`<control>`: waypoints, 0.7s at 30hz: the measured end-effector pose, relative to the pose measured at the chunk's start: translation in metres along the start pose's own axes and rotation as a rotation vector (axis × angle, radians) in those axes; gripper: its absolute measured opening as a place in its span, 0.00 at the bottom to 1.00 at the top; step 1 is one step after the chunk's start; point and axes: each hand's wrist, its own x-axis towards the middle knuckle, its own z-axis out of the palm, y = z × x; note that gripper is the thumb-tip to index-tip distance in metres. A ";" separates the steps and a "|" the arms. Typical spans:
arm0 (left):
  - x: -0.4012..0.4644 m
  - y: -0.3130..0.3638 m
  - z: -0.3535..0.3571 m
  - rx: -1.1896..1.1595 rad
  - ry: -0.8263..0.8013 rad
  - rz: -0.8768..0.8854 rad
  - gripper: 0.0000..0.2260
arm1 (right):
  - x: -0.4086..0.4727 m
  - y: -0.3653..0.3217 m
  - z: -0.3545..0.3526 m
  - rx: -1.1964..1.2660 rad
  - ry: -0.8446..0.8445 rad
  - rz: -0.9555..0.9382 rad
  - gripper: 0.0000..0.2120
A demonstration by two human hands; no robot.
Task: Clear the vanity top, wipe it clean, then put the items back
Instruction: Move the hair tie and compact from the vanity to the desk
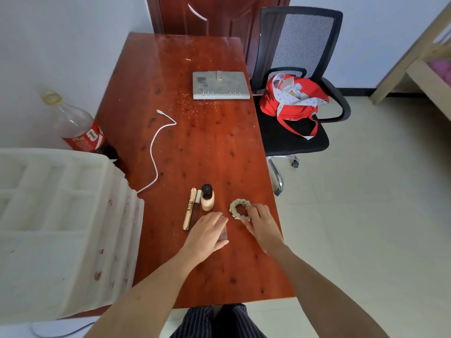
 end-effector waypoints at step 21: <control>-0.033 0.015 0.010 0.009 0.100 -0.020 0.25 | -0.026 -0.014 0.000 -0.238 -0.289 0.064 0.26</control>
